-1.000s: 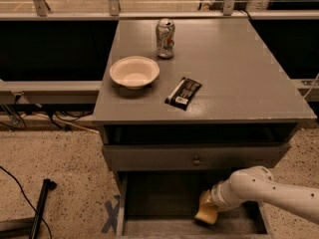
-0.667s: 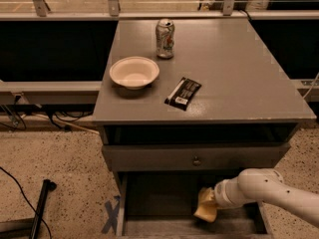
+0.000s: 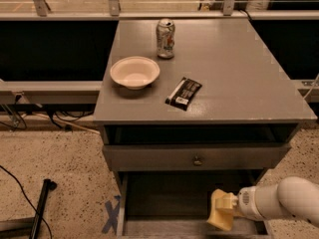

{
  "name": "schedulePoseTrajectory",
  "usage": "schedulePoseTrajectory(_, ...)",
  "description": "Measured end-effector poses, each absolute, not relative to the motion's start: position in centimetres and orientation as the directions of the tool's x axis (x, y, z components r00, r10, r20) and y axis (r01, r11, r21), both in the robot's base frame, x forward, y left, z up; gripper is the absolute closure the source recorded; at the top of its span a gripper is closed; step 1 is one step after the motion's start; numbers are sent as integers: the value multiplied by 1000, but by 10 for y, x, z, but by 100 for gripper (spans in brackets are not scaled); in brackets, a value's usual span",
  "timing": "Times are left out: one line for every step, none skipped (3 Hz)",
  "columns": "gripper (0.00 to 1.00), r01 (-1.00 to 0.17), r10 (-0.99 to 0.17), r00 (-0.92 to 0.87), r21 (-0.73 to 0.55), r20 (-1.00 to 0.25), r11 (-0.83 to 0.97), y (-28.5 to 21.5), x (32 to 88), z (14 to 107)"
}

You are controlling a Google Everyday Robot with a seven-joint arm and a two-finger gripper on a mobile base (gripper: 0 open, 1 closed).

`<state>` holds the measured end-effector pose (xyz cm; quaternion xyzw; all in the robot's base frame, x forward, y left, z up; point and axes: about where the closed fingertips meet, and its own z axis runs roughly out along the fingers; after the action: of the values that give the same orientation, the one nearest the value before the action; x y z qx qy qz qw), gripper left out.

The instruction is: Pick sponge from middle drawer and place on counter

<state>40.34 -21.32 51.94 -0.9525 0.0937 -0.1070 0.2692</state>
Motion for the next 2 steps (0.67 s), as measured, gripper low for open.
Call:
schedulePoseTrajectory(100, -77, -216, 953, -520, 213, -851, -217, 381, 571)
schedulePoseTrajectory(100, -11, -136, 954, -424, 266, -906, -210, 380, 637)
